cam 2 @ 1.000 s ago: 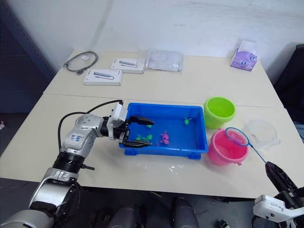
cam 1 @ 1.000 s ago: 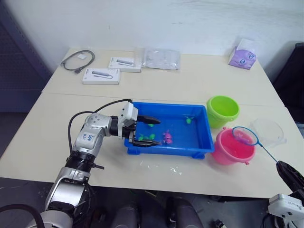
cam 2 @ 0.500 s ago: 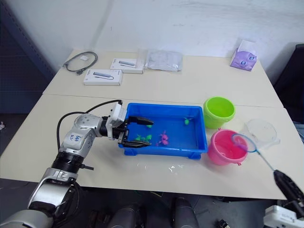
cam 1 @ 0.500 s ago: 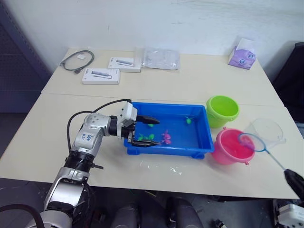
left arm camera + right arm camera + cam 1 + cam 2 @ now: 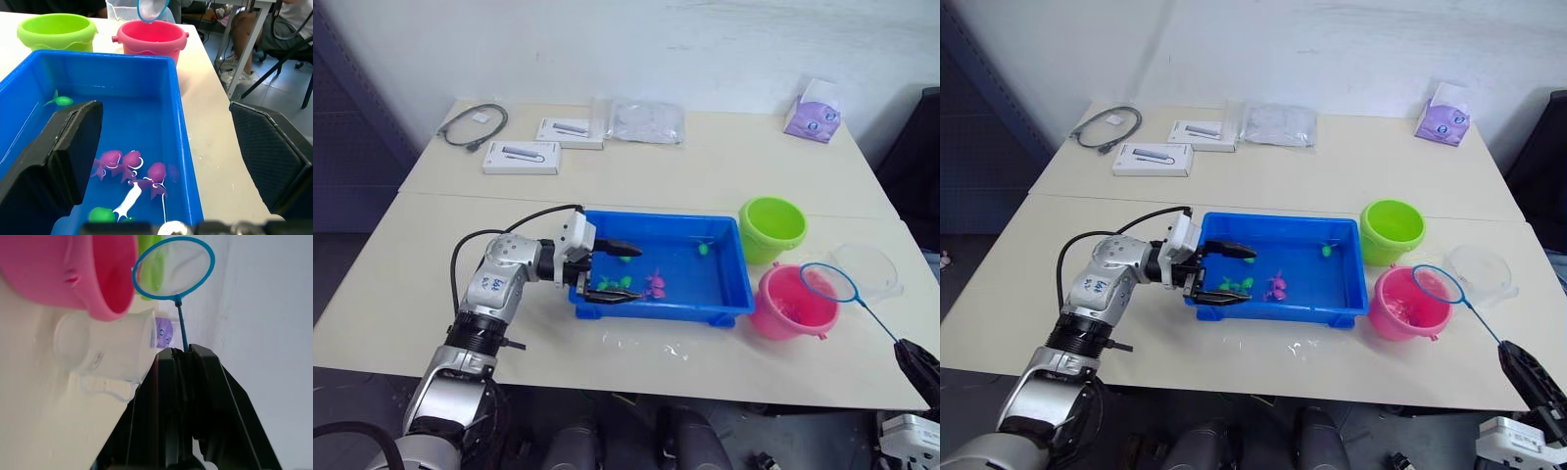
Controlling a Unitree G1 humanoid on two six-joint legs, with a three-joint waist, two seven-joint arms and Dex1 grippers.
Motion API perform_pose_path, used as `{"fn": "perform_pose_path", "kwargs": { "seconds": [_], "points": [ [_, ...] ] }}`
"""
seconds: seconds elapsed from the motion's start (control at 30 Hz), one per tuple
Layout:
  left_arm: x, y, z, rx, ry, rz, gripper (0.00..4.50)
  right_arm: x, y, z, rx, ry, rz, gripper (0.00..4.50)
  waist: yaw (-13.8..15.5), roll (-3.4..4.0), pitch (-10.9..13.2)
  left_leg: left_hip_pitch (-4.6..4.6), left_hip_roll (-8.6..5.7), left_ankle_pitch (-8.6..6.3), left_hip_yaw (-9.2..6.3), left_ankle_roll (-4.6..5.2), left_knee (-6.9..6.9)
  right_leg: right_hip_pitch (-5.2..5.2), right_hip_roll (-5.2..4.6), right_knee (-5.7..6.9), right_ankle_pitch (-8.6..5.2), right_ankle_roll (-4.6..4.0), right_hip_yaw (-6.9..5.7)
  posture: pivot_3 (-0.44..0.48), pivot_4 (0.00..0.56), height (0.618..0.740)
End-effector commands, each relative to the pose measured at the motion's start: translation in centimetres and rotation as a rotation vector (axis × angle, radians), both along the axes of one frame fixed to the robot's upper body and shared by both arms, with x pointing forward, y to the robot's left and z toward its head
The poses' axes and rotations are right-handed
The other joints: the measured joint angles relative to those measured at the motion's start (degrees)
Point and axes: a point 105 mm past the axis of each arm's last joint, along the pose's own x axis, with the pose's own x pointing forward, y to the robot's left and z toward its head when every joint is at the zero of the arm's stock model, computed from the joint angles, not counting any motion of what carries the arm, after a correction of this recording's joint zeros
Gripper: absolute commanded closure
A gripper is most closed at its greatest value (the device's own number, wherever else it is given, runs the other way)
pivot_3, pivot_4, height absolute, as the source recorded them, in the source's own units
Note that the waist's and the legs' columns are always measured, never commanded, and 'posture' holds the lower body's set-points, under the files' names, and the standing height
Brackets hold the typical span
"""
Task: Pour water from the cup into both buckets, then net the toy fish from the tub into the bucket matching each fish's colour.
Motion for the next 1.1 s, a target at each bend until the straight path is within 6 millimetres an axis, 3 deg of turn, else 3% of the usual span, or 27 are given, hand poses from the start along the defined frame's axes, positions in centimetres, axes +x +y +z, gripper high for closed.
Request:
{"fn": "perform_pose_path", "kwargs": {
  "seconds": [0.03, 0.1, 0.2, 0.4, 0.57, 0.83, 1.1],
  "points": [
    [0.4, 1.9, 1.2, -0.024, -0.043, 0.059, 0.06, 1.3, 2.8, 2.8, 0.264, -0.004, 0.139, 4.50, -0.5, 0.00, 0.0, 0.04, 0.02, 0.00, -0.01, 0.00, -0.02, 0.03, 0.00, 0.01, 0.00, 0.00, -0.01, 0.000, 0.150, 0.739],
    [0.7, 3.6, 1.2, -0.017, -0.042, 0.108, 0.06, 2.8, 5.1, 3.3, 0.481, 0.119, 0.238, 4.50, -0.9, 0.00, 0.0, 0.07, 0.03, 0.00, -0.02, 0.01, -0.03, 0.04, 0.00, 0.03, 0.00, 0.00, -0.01, 0.000, 0.150, 0.739],
    [0.9, 5.5, 1.1, 0.007, -0.050, 0.171, 0.06, 4.5, 8.1, 3.4, 0.661, 0.311, 0.345, 4.50, -1.0, 0.00, 0.0, 0.09, 0.07, 0.01, -0.08, 0.02, -0.03, 0.05, -0.05, 0.03, 0.00, 0.00, -0.05, 0.000, 0.150, 0.739],
    [0.3, 6.8, 0.9, 0.027, -0.083, 0.236, 0.06, 8.3, 11.8, 1.9, 0.722, 0.587, 0.329, 4.50, 0.0, -0.01, 0.0, -0.05, 0.02, -0.01, -0.24, 0.04, 0.02, 0.01, -0.23, -0.07, 0.00, 0.00, -0.29, 0.000, 0.150, 0.739],
    [-0.6, 6.8, 0.6, 0.032, -0.086, 0.259, 0.06, 10.5, 12.6, 2.5, 0.598, 0.632, 0.344, 4.50, 1.3, 0.01, 0.0, -0.24, -0.08, -0.02, -0.34, 0.05, 0.06, -0.05, -0.32, -0.18, 0.00, 0.00, -0.47, 0.000, 0.150, 0.739],
    [-1.7, 6.4, 0.4, 0.032, -0.060, 0.289, 0.06, 11.5, 13.2, 0.7, 0.350, 0.769, 0.452, 4.50, 1.6, 0.04, 0.0, -0.36, -0.10, -0.04, -0.38, 0.08, 0.06, -0.03, -0.31, -0.33, 0.02, 0.04, -0.67, 0.000, 0.150, 0.739],
    [-2.2, 6.1, 0.2, 0.038, -0.036, 0.293, 0.06, 13.6, 13.0, 0.2, 0.259, 0.733, 0.431, 4.50, 1.3, 0.05, 0.0, -0.37, -0.10, -0.02, -0.40, 0.05, 0.09, -0.03, -0.30, -0.29, 0.04, 0.07, -0.74, 0.000, 0.150, 0.739]
  ]
}}
